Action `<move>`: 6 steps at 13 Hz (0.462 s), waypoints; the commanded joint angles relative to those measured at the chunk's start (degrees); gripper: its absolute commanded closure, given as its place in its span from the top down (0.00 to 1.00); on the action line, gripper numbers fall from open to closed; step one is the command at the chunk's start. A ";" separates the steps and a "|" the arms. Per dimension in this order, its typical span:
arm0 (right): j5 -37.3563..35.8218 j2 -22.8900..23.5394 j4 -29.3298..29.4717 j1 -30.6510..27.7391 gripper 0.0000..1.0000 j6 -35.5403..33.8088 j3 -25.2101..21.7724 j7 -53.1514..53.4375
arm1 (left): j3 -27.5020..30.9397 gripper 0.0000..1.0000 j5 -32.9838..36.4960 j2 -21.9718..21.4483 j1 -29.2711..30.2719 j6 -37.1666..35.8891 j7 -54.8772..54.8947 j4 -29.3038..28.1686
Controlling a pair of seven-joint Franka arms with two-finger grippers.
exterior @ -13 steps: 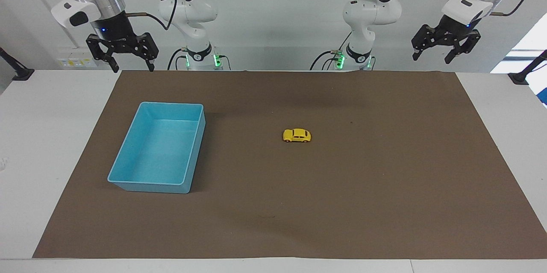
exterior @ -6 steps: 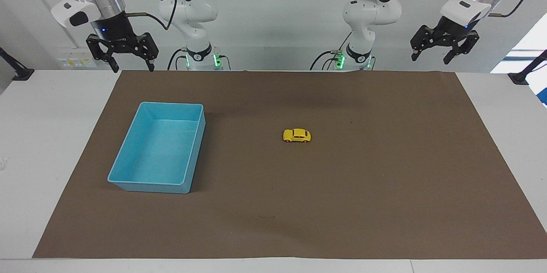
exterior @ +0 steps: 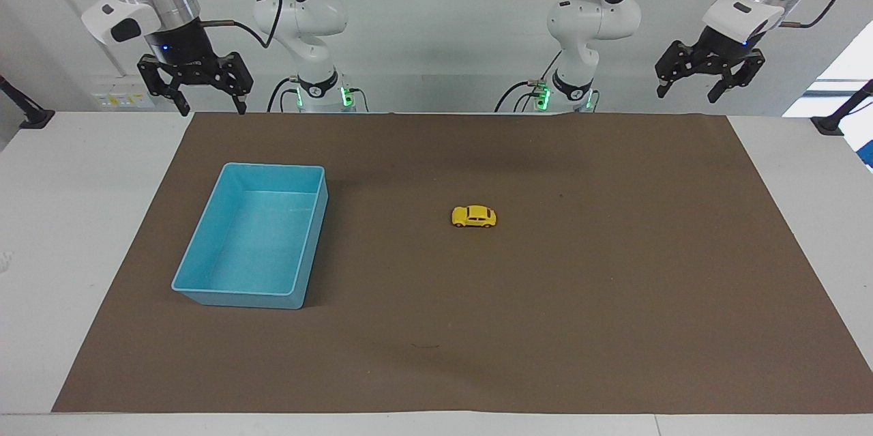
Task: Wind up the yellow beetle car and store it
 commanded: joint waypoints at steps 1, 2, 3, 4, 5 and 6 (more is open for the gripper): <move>0.76 -0.56 -0.26 -0.32 1.00 -0.25 0.08 1.04 | -0.19 1.00 -0.79 -0.60 0.47 1.30 -0.65 -1.31; 0.76 -0.56 -0.26 -0.32 1.00 -0.25 0.08 1.04 | -0.11 1.00 -0.79 -0.60 0.47 1.13 -0.65 -1.40; 0.76 -0.56 -0.26 -0.32 1.00 -0.25 0.08 1.04 | -0.11 1.00 -0.61 -0.60 0.47 1.30 -0.65 -1.31; 0.76 -0.56 -0.26 -0.32 1.00 -0.25 0.08 1.04 | -0.11 1.00 -0.35 -0.60 0.47 1.39 -0.65 -1.31; 0.76 -0.56 -0.35 -0.32 1.00 -0.16 -0.01 1.04 | -0.11 1.00 -0.26 -0.60 0.65 1.30 -0.65 -1.31; 0.76 -0.56 -0.26 -0.32 1.00 -0.25 0.08 1.04 | -0.11 1.00 -0.26 -0.60 0.65 1.30 -0.65 -1.31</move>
